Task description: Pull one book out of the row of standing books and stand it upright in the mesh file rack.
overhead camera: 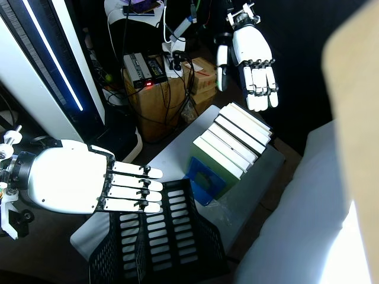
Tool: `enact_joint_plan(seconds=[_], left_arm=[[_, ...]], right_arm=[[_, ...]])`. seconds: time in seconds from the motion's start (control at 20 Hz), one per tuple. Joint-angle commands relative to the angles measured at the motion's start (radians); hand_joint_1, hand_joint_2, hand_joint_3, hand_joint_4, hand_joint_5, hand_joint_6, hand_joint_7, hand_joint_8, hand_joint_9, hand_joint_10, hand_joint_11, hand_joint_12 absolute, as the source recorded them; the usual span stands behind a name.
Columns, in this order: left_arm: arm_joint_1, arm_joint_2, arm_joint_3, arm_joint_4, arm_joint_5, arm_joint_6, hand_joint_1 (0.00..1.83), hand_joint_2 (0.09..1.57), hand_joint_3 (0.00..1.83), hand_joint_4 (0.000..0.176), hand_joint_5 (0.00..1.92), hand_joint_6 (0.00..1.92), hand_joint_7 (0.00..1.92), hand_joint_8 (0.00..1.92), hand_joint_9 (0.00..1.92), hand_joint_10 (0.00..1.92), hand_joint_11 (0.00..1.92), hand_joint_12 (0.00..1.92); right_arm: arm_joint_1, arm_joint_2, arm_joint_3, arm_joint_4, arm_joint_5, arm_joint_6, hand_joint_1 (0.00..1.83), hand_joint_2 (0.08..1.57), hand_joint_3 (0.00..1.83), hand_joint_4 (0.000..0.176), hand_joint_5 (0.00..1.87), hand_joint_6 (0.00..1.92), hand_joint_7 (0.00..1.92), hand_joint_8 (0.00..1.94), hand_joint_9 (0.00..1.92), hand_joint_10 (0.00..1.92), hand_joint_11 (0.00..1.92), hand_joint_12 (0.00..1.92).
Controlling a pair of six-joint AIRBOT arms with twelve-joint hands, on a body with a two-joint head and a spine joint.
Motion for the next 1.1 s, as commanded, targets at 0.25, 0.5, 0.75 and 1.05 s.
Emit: enact_joint_plan(seconds=[0.25,0.5,0.75,1.05], left_arm=[[-0.037,-0.041,0.040,0.043,-0.040,-0.029,0.07,1.33,0.00,0.055,0.11,0.03,0.00,0.00,0.00,0.00,0.00,0.00],[-0.052,-0.080,0.081,0.102,0.056,-0.052,0.04,1.26,0.00,0.084,0.24,0.05,0.00,0.00,0.00,0.00,0.00,0.00],[-0.070,-0.121,0.115,0.169,0.144,-0.068,0.14,1.20,0.00,0.061,0.42,0.04,0.00,0.00,0.00,0.00,0.00,0.00],[-0.071,-0.153,0.134,0.222,0.211,-0.078,0.11,1.19,0.00,0.036,0.51,0.04,0.00,0.00,0.00,0.00,0.00,0.00]], right_arm=[[-0.004,0.017,0.009,0.026,0.116,0.001,0.22,1.34,0.02,0.000,0.00,0.00,0.00,0.00,0.00,0.00,0.00,0.00],[-0.008,0.010,0.016,0.031,0.116,0.001,0.27,1.34,0.02,0.000,0.00,0.00,0.00,0.00,0.00,0.00,0.00,0.00],[-0.017,0.005,0.020,0.042,0.116,0.002,0.26,1.34,0.01,0.000,0.00,0.00,0.00,0.00,0.00,0.00,0.00,0.00],[-0.022,-0.001,0.021,0.046,0.116,0.002,0.20,1.34,0.00,0.000,0.00,0.00,0.00,0.00,0.00,0.00,0.00,0.00]])
